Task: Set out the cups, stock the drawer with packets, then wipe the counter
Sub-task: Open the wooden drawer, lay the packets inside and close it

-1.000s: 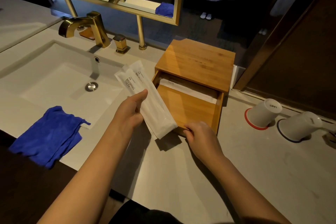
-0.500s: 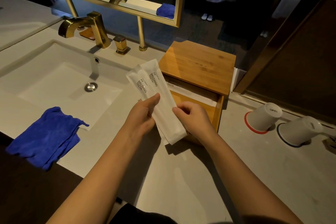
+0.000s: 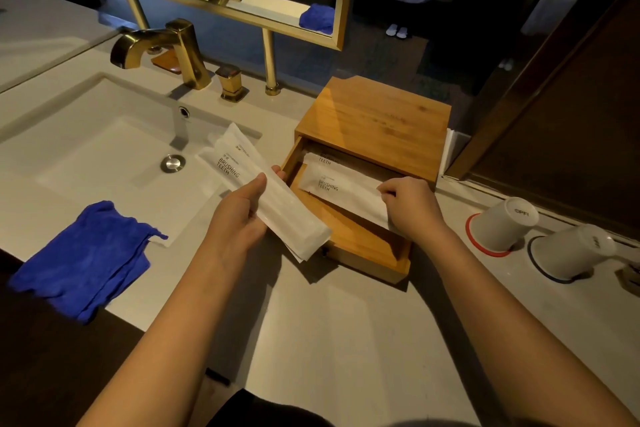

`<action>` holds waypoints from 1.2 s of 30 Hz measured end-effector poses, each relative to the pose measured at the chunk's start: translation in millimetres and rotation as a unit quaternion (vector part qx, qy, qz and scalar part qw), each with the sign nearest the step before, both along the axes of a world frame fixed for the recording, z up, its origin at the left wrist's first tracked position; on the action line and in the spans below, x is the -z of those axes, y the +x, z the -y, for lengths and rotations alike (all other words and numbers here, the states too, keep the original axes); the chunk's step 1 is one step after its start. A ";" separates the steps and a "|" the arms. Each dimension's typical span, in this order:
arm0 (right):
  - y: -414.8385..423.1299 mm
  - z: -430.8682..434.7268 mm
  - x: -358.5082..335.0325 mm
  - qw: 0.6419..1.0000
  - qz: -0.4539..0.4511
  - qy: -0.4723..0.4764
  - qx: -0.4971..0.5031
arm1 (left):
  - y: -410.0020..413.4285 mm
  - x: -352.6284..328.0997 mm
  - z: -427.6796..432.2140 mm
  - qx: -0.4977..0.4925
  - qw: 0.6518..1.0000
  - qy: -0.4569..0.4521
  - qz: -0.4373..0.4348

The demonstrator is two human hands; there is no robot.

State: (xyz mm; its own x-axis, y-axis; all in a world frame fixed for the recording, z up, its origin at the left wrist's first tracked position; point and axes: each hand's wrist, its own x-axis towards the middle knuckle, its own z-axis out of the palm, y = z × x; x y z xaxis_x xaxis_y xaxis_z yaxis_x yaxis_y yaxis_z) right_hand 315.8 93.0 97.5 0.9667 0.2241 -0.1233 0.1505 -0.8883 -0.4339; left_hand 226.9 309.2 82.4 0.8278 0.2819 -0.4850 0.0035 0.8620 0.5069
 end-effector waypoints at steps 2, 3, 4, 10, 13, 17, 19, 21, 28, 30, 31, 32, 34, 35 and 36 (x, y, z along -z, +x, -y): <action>4.3 -4.2 5.2 0.999 0.020 -0.034 0.000 | 0.9 -1.3 0.3 -0.003 1.000 -0.007 0.004; 5.9 -7.6 7.5 0.998 0.038 -0.047 -0.003 | 0.9 -1.8 0.5 -0.002 1.000 -0.003 0.004; 7.4 -11.1 9.8 0.996 0.061 -0.059 -0.011 | 0.9 -1.8 0.6 -0.002 1.000 0.000 0.002; 9.7 -21.9 21.8 0.982 0.175 -0.068 -0.032 | -0.2 -0.5 -0.5 -0.009 1.000 0.006 0.006; 6.5 -18.9 30.9 0.978 0.196 -0.064 -0.040 | 0.3 0.8 -1.3 -0.011 1.000 0.005 0.007; 7.2 -22.0 36.0 0.972 0.207 -0.097 -0.045 | 2.7 0.8 0.8 -0.012 1.000 0.016 0.002; 8.9 -24.3 36.9 0.971 0.197 -0.126 -0.048 | 3.8 -0.2 2.5 -0.006 1.000 0.024 0.002; 9.1 -26.2 38.4 0.970 0.183 -0.157 -0.044 | 4.5 -1.1 3.6 -0.003 0.999 0.032 0.003; 5.7 -19.5 47.1 0.969 0.188 -0.106 -0.122 | 3.3 -3.0 0.1 -0.014 1.000 0.022 0.009; 1.1 -17.0 49.2 0.963 0.154 -0.086 -0.201 | 2.8 -2.2 -0.2 -0.004 1.000 0.030 0.006; -0.1 -16.0 51.0 0.959 0.130 -0.087 -0.235 | 2.8 -2.0 0.2 0.000 0.999 0.033 0.005; -0.3 -14.8 53.1 0.955 0.104 -0.095 -0.260 | 3.1 -2.0 1.0 0.002 0.999 0.034 0.004; 1.9 -13.0 57.8 0.949 0.062 -0.123 -0.284 | 3.9 -2.1 3.2 0.003 0.999 0.034 0.003; 3.2 -12.5 59.7 0.947 0.051 -0.131 -0.287 | 4.3 -2.4 4.5 0.005 0.999 0.036 0.003; 4.1 -12.3 61.2 0.948 0.046 -0.134 -0.286 | 4.5 -2.7 5.5 0.007 0.999 0.041 0.003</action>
State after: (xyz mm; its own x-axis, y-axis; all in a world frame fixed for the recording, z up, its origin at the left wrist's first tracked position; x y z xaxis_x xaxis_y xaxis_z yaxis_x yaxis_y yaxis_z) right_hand 319.9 105.3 36.3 0.7060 0.6872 -0.1713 0.6671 -0.7265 -0.1651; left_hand 231.3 303.7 85.2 0.8351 0.3080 -0.4558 0.0127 0.8176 0.5756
